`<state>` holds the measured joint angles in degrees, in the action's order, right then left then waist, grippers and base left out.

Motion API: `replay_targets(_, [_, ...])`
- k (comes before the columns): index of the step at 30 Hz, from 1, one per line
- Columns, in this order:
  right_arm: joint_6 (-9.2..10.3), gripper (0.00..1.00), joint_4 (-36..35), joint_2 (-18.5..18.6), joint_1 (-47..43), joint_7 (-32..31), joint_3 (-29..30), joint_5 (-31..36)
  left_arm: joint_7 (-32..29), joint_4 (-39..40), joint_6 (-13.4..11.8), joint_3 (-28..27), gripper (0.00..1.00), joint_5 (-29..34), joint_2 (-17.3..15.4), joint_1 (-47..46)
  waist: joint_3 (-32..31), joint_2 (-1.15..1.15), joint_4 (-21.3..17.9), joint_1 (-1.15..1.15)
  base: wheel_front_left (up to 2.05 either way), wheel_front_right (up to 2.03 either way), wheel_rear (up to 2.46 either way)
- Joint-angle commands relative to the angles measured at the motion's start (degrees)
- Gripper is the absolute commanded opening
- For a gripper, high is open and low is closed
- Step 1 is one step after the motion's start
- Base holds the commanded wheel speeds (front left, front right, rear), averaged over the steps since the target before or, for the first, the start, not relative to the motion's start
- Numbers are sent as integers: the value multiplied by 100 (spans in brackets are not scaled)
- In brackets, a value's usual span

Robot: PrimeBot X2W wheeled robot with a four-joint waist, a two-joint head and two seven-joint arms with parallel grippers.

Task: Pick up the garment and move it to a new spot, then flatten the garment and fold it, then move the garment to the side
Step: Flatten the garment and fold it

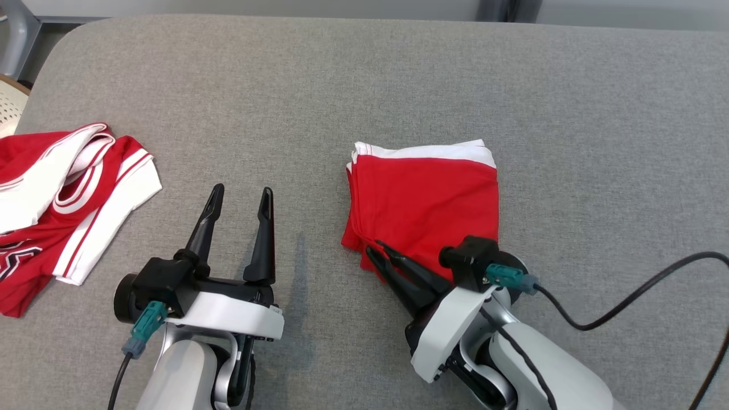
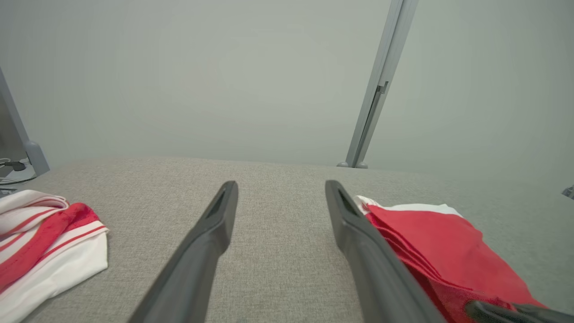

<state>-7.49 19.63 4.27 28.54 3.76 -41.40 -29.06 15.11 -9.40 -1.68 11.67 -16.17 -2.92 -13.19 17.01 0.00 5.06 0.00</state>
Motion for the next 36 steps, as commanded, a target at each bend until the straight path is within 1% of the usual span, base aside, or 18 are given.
replay_targets(1, [-1,0,141,14,-40,82,-93,-57,5,0,-37,6,100,-23,-11,-9,30,0,-3,0,0,0,0])
replay_targets(3, [-1,0,312,8,-29,156,-181,-49,5,-3,-43,21,100,-25,-10,3,46,0,-19,0,0,0,0])
replay_targets(4, [-1,11,354,1,-10,246,-202,-35,5,-3,-44,27,100,-25,-11,5,54,0,-30,0,0,0,0])
replay_targets(5, [-1,48,403,-9,2,308,-236,-17,5,-12,-35,38,100,-3,-11,-1,60,0,-42,0,0,0,0])
replay_targets(6, [-1,100,448,-16,4,349,-282,-10,5,-23,-38,36,100,18,-11,-13,60,0,-57,0,0,0,0])
replay_targets(9, [-1,100,393,-10,67,576,-338,56,5,-29,-42,-5,100,31,-12,-48,48,0,-107,0,0,0,0])
replay_targets(12, [-1,100,127,20,-2,803,-324,-70,5,-41,-41,-56,100,59,-24,-16,9,0,-177,0,0,0,0])
replay_targets(15, [-1,100,-152,197,-108,958,-59,-81,5,-48,-49,-123,100,71,-55,41,-54,0,-243,0,0,0,0])
replay_targets(16, [-1,100,-228,245,-161,994,98,-43,5,-41,-56,-144,100,85,-68,60,-79,0,-265,0,0,0,0])
replay_targets(17, [-1,100,-365,328,-300,1048,532,74,4,-24,-79,-193,100,110,-99,96,-125,0,-307,0,0,0,0])
replay_targets(20, [-1,100,-530,403,-606,1095,1328,296,4,12,-96,-264,100,133,-140,166,-209,0,-376,0,0,0,0])
replay_targets(24, [-1,100,-741,415,-1037,1117,2440,594,4,66,-146,-339,100,137,-199,280,-303,0,-452,0,0,0,0])
replay_targets(25, [-1,100,-741,415,-1037,1117,2440,594,4,66,-146,-339,100,137,-199,280,-303,0,-452,0,0,0,0])
replay_targets(28, [-1,100,-874,401,-1396,1115,3123,829,4,84,-151,-377,100,139,-262,373,-405,0,-494,0,0,0,0])
replay_targets(31, [-1,100,-1015,338,-1696,1051,3594,1049,-3,112,-154,-381,100,167,-337,471,-520,0,-537,0,0,0,0])
replay_targets(34, [-1,100,-1168,264,-1982,918,3863,1224,-27,147,-168,-386,100,150,-393,606,-669,0,-574,0,0,0,0])
replay_targets(36, [-1,100,-1302,231,-2119,848,3926,1309,-69,199,-197,-393,100,148,-434,704,-755,0,-597,0,0,0,0])
